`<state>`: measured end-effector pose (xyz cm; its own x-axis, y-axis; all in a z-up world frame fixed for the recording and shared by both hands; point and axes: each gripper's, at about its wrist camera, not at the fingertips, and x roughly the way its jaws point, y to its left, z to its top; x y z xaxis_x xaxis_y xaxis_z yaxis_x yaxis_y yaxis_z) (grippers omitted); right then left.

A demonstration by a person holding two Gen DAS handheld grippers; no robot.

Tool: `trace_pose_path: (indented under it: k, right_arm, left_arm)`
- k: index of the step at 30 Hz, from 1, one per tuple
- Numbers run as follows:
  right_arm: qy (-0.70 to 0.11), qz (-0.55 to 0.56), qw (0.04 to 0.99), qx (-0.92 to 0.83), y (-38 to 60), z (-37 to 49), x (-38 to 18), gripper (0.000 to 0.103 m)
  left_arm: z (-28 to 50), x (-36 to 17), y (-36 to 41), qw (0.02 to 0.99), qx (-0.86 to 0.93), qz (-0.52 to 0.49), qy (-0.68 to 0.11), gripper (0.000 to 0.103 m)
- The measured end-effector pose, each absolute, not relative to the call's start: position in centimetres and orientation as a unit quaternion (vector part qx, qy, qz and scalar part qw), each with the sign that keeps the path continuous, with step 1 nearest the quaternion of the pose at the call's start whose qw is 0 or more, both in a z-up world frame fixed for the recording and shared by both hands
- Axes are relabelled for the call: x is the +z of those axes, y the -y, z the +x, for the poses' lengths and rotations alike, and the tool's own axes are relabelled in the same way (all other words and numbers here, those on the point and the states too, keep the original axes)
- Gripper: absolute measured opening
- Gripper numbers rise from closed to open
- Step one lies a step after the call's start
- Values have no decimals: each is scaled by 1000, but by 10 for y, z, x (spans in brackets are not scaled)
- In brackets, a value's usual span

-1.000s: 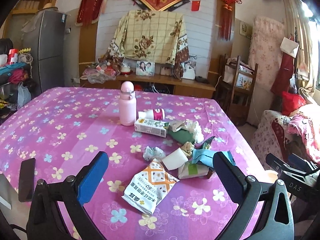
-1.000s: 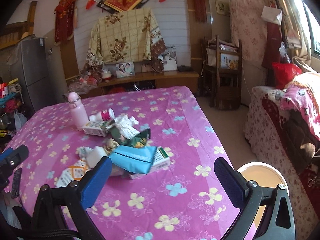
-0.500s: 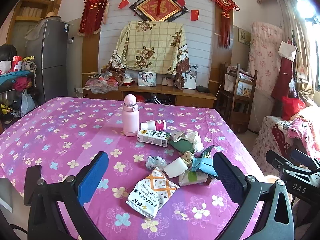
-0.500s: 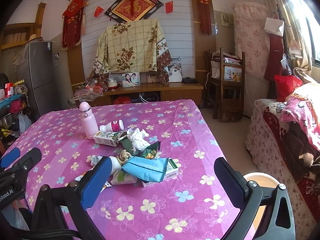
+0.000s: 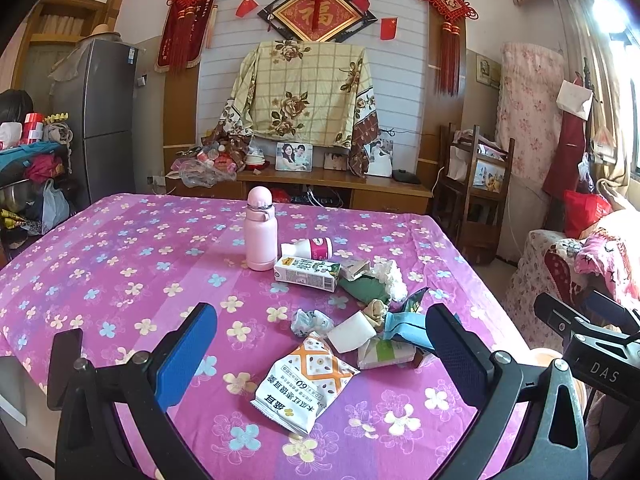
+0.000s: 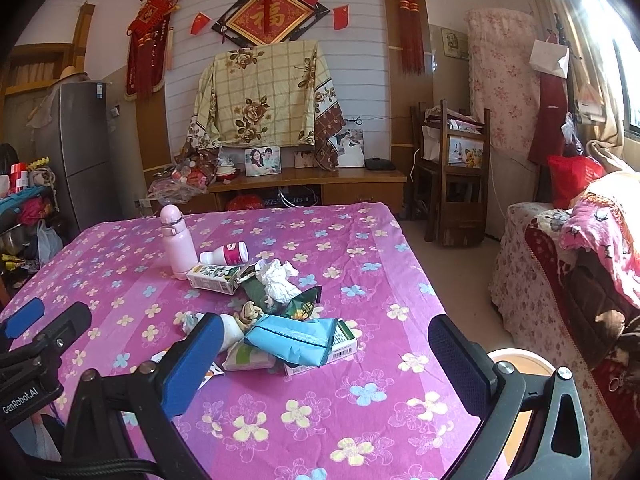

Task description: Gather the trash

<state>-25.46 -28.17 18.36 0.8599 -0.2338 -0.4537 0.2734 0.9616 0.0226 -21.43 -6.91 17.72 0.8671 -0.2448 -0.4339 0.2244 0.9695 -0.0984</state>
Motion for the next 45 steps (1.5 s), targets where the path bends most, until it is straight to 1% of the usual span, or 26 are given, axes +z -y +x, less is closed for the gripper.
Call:
trace_pose_path:
  k: [45]
  right_arm:
    - [-243, 36, 960, -134, 279, -252, 179, 103]
  left_arm:
    - [-211, 166, 74, 963, -122, -22, -241, 103]
